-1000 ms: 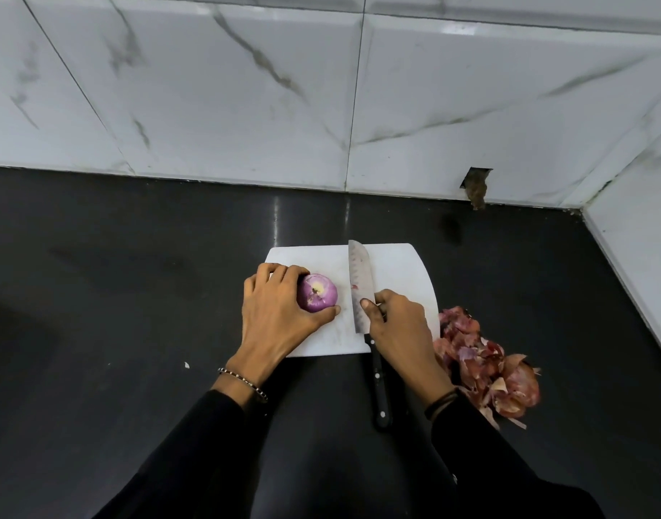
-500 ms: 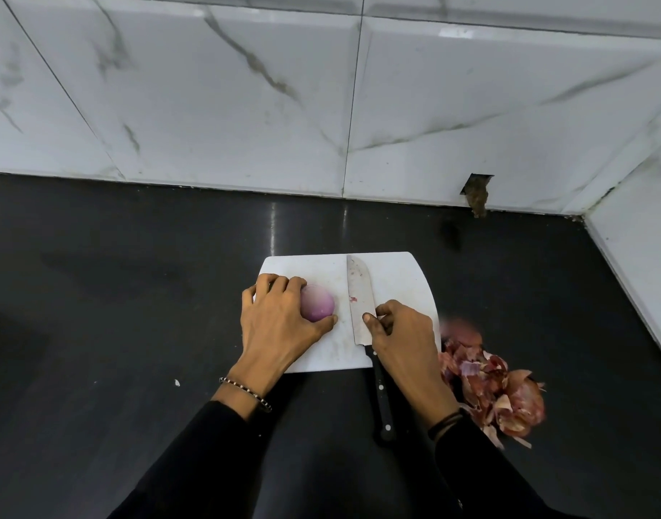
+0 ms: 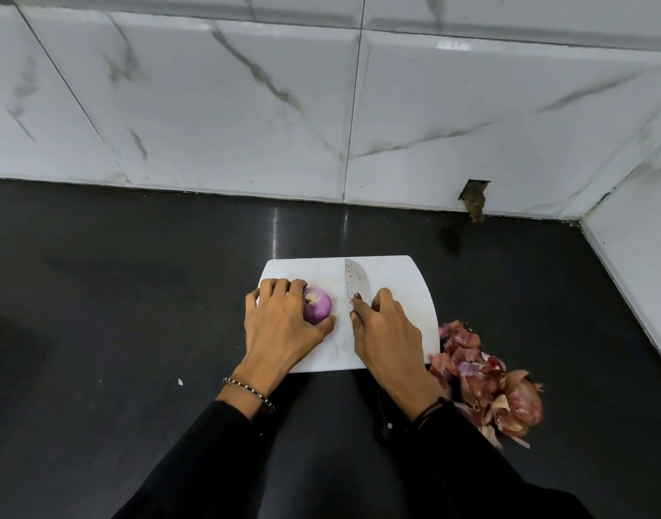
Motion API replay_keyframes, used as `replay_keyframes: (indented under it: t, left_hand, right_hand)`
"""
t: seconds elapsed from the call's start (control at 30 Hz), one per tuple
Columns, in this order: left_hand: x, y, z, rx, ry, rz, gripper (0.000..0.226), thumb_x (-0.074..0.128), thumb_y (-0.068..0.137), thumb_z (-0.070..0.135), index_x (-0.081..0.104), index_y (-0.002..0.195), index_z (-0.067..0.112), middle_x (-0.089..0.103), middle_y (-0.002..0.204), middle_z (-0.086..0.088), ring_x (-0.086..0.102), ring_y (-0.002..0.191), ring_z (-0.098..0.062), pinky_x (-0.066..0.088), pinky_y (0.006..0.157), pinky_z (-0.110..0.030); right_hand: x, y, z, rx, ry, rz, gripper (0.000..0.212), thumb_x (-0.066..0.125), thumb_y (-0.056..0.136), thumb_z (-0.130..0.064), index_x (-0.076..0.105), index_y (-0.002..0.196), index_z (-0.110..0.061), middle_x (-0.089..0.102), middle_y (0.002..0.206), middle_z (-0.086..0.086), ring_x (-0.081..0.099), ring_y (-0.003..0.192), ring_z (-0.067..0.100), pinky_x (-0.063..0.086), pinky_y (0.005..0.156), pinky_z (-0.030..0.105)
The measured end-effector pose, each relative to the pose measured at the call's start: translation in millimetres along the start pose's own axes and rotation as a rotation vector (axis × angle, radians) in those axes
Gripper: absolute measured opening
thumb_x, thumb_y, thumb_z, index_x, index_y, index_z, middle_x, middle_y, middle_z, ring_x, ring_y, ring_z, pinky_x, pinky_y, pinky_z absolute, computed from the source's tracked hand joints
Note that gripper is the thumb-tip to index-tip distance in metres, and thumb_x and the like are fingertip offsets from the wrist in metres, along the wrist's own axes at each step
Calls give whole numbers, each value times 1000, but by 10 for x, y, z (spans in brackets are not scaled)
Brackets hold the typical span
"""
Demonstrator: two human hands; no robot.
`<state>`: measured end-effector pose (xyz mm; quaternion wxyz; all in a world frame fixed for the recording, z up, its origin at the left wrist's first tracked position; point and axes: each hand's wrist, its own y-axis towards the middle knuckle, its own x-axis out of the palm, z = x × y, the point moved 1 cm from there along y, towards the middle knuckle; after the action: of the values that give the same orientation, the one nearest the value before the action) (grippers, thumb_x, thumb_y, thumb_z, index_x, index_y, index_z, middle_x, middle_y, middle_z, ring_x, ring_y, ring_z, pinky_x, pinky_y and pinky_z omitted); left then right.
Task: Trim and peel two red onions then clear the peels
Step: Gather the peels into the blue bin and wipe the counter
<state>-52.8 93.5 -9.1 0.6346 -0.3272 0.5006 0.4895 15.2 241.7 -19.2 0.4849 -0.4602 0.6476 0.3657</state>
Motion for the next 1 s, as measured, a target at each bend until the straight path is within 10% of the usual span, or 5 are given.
replay_keyframes:
  t: [0.27,0.4,0.63,0.87,1.0]
  left_hand:
    - [-14,-61,92,49,-43,154,56,62,81,63,66,119,22,64,118,3,51,119,-21,36,102,-39]
    - [-13,-85,64,68,-68,208,49,58,78,55,70,109,19,66,107,2,54,111,-23,40,96,-39]
    - [-140,-178,112,185,-254,329,27,54,90,30,69,106,16,68,101,3,55,103,-17,40,89,-29]
    - [57,-407,517,378,-311,178,19,62,89,22,70,105,17,68,101,6,55,106,-15,39,91,-28]
    - [213,-503,724,420,-231,86,16,61,88,25,71,99,17,67,97,5,54,107,-17,34,85,-25]
  right_hand:
    - [86,-67,-74,-130,-138,93,36,89,64,-6,76,97,-13,61,96,4,57,72,21,30,37,24]
    - [48,-13,-54,-32,40,44,23,60,97,-14,66,118,-20,55,112,0,57,94,21,45,59,32]
    - [-76,-176,259,160,451,122,6,57,99,-24,62,97,-21,59,100,-7,57,85,12,49,74,32]
    - [-135,-428,540,69,189,264,11,69,89,-17,62,97,-18,61,97,-4,56,88,14,48,71,27]
    - [68,-515,623,-1,-111,312,27,60,96,-22,67,117,-6,68,123,12,64,115,27,46,99,39]
